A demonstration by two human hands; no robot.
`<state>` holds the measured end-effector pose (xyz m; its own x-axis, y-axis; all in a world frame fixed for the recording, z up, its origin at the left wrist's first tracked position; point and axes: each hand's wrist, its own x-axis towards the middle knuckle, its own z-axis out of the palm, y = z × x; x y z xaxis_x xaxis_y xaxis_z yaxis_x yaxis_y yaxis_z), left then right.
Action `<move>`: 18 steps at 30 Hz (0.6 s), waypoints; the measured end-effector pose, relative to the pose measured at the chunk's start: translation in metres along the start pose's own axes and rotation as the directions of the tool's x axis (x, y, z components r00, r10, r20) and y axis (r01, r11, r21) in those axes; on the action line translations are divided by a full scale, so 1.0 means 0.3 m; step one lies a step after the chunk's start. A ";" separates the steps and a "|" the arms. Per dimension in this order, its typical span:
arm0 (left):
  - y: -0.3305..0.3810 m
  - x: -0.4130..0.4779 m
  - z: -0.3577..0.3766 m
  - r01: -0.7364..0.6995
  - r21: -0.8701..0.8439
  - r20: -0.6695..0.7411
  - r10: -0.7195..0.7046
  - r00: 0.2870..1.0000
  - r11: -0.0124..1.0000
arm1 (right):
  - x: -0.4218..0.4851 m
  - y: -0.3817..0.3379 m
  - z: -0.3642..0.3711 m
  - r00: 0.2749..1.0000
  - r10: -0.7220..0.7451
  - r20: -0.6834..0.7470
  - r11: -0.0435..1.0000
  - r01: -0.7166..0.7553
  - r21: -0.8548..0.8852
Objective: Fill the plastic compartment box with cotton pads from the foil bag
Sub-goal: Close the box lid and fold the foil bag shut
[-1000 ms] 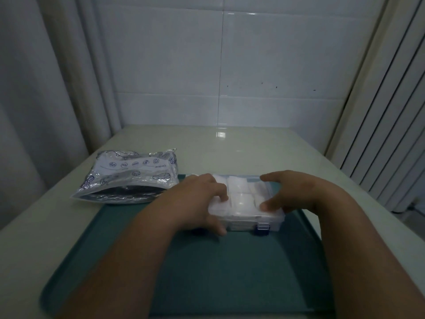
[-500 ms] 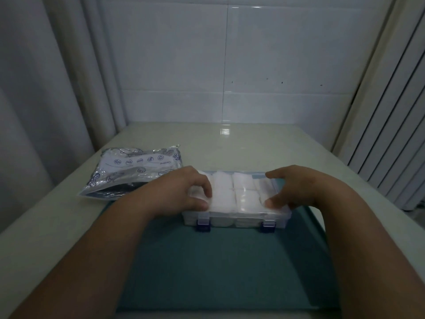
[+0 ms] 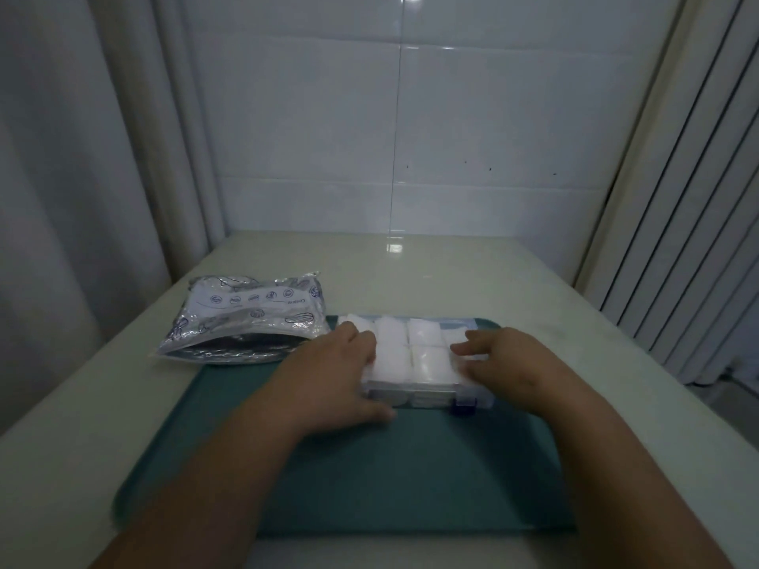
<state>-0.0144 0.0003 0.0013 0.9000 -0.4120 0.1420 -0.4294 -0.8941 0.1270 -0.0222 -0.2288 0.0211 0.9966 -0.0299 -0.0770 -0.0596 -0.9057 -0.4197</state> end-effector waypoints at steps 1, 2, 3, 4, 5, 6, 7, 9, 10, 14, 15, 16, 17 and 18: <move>0.014 -0.002 0.015 -0.006 0.060 -0.021 0.007 1.000 0.998 | -0.011 0.014 0.015 1.000 -0.012 -0.009 0.999 0.013 0.030; 0.028 -0.002 0.028 -0.016 0.110 -0.050 0.022 0.999 0.994 | -0.027 0.025 0.028 1.000 -0.020 -0.012 0.999 0.021 0.050; 0.034 0.001 0.041 -0.024 0.148 -0.075 0.035 0.997 0.989 | -0.038 0.032 0.043 1.000 -0.030 -0.008 0.998 0.031 0.055; 0.038 0.002 0.046 -0.027 0.168 -0.098 0.044 0.994 0.985 | -0.052 0.034 0.055 0.999 -0.034 -0.003 0.999 0.034 0.034; 0.041 0.002 0.047 -0.022 0.174 -0.113 0.042 0.993 0.985 | -0.069 0.031 0.066 0.999 -0.036 -0.003 0.999 0.036 -0.020; 0.041 0.002 0.048 -0.013 0.170 -0.120 0.034 0.992 0.985 | -0.079 0.025 0.081 0.999 -0.037 -0.015 0.995 0.036 -0.090; 0.043 0.000 0.049 -0.003 0.162 -0.121 0.023 0.992 0.987 | -0.085 0.019 0.099 0.998 -0.044 -0.045 0.988 0.037 -0.149; 0.053 -0.004 0.053 0.016 0.150 -0.116 0.001 0.993 0.989 | -0.082 0.009 0.135 0.986 -0.087 -0.144 0.977 0.056 -0.206; 0.062 -0.007 0.055 0.028 0.144 -0.118 -0.011 0.993 0.989 | -0.080 0.005 0.148 0.976 -0.112 -0.188 0.973 0.069 -0.219; 0.089 -0.010 0.071 0.084 0.107 -0.139 -0.069 0.988 0.991 | -0.077 -0.020 0.180 0.969 -0.065 -0.237 0.988 0.028 -0.155; 0.093 -0.009 0.075 0.094 0.106 -0.143 -0.079 0.987 0.990 | -0.078 -0.029 0.188 0.966 -0.062 -0.252 0.985 0.019 -0.169; 0.098 -0.007 0.078 0.099 0.106 -0.146 -0.083 0.986 0.989 | -0.076 -0.036 0.197 0.963 -0.065 -0.261 0.981 0.013 -0.195; 0.101 -0.006 0.079 0.099 0.105 -0.145 -0.083 0.986 0.990 | -0.076 -0.043 0.203 0.962 -0.064 -0.265 0.976 0.006 -0.216; 0.103 -0.005 0.075 0.098 0.102 -0.141 -0.083 0.987 0.990 | -0.074 -0.047 0.206 0.964 -0.062 -0.258 0.974 0.002 -0.226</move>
<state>-0.0274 -0.0305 -0.0172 0.9129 -0.3078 0.2683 -0.3297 -0.9433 0.0398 -0.0469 -0.1892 -0.0271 0.9792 -0.0818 0.1857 -0.0430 -0.9780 -0.2042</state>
